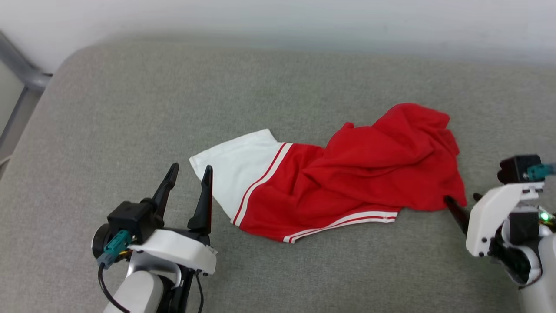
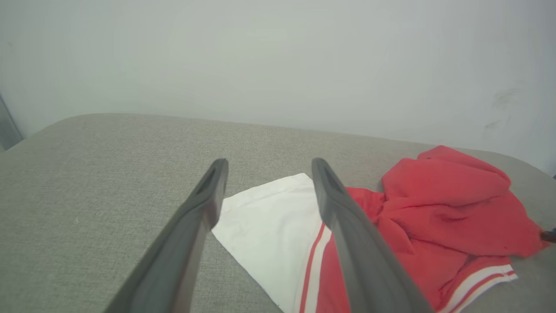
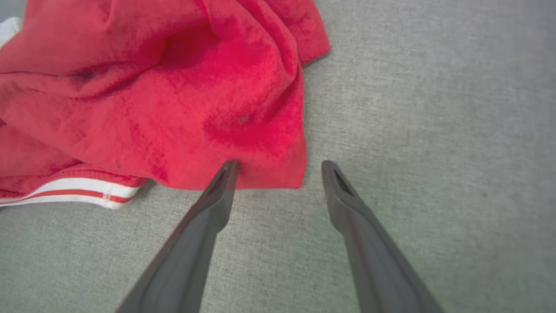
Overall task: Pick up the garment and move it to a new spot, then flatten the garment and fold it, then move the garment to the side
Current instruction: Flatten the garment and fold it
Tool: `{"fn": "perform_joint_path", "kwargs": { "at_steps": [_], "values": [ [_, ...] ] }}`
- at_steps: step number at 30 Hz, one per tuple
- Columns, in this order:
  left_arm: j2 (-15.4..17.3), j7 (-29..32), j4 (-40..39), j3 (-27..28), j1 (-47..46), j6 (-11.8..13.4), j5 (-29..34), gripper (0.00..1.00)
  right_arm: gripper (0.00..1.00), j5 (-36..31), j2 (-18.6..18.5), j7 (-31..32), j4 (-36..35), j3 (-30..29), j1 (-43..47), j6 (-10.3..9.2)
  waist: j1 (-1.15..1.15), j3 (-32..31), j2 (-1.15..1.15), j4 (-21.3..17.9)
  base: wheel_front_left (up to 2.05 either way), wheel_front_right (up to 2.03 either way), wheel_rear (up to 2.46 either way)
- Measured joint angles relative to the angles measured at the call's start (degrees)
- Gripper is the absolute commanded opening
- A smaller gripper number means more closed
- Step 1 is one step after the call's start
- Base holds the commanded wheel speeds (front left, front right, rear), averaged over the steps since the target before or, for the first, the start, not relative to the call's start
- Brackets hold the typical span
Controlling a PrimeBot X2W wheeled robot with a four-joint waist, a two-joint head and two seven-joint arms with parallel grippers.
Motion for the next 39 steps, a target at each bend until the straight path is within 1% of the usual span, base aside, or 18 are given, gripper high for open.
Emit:
{"fn": "perform_joint_path", "kwargs": {
  "at_steps": [4,9,10,11,12,15,17,19,22,26,29,31,33,37,39],
  "values": [
    [-0.7,-0.3,0.5,-0.1,-1.6,-0.5,0.0,1.00,1.00,1.0,-1.3,2.2,4.4,2.2,-3.6,0.00,0.01,2.6,0.00,1.3,0.00,0.00,0.00],
    [-1.4,-0.6,1.6,0.4,-2.1,-0.9,0.0,1.00,1.00,3.1,-2.4,5.4,8.5,4.0,-5.4,-0.03,0.01,4.7,0.00,2.8,0.00,0.00,0.00],
    [-1.4,-0.7,1.7,0.5,-2.2,-0.9,0.0,1.00,0.68,3.4,-2.5,6.2,9.1,4.1,-5.7,-0.03,0.00,4.9,0.00,3.0,0.00,0.00,0.00],
    [-1.5,-0.9,1.9,0.5,-2.2,-1.0,0.0,1.00,0.27,3.8,-2.7,7.0,9.5,4.2,-6.0,-0.03,0.00,5.1,0.00,3.0,0.00,0.00,0.00],
    [-1.6,-0.9,2.1,0.6,-2.3,-1.0,0.0,1.00,0.00,4.1,-2.8,7.3,9.6,4.4,-6.2,-0.04,0.00,5.1,0.00,3.0,0.00,0.00,0.00],
    [-1.7,-1.0,2.7,0.8,-2.3,-1.2,0.0,1.00,0.00,5.7,-2.9,7.8,9.5,4.8,-6.4,-0.03,0.00,4.7,0.00,2.6,0.00,0.00,0.00],
    [-1.8,-1.0,2.9,0.8,-2.3,-1.3,0.1,1.00,0.00,6.8,-2.6,7.9,8.0,5.1,-6.4,-0.03,0.01,4.2,0.00,2.3,0.00,0.00,0.00],
    [-1.9,-1.0,3.2,0.7,-2.3,-1.4,0.2,1.00,0.00,7.1,-3.0,8.0,5.3,5.6,-6.4,-0.03,0.01,3.5,0.00,2.1,0.00,0.00,0.00],
    [-2.1,-1.1,3.4,0.5,-2.3,-1.7,0.5,1.00,0.00,6.7,-3.6,8.7,-1.0,6.7,-7.1,-0.01,0.00,2.6,0.00,1.9,0.00,0.00,0.00],
    [-3.0,-1.1,3.5,0.0,-3.0,-2.0,0.5,1.00,0.00,5.5,-3.9,10.6,-8.5,7.7,-11.0,-0.01,0.01,2.4,0.00,2.6,0.00,0.00,0.00],
    [-3.4,-1.1,3.6,-0.5,-3.8,-2.5,0.7,1.00,0.00,4.4,-3.6,11.5,-10.8,8.7,-15.5,-0.01,0.01,3.0,0.00,3.6,0.00,0.00,0.00],
    [-3.8,-1.1,3.7,-0.6,-4.7,-3.0,0.9,1.00,0.00,4.1,-3.1,11.4,-10.3,8.8,-19.3,-0.01,0.01,3.6,0.00,4.4,0.00,0.00,0.00],
    [-4.4,-1.1,3.8,-0.8,-5.5,-3.5,1.0,1.00,0.00,3.3,-2.9,11.1,-8.0,8.9,-23.3,-0.01,0.01,4.3,0.00,5.4,0.00,0.00,0.00],
    [-5.8,-1.1,4.0,-1.0,-7.2,-4.5,1.6,1.00,0.00,2.0,-2.8,8.7,-1.5,8.7,-30.4,-0.01,0.01,6.3,0.00,7.8,0.00,0.00,0.00],
    [-6.6,-1.1,4.1,-0.6,-7.8,-4.9,1.6,1.00,0.00,1.2,-2.5,7.1,2.3,9.6,-33.0,-0.01,0.01,7.7,0.00,8.9,0.00,0.00,0.00]
  ]
}}
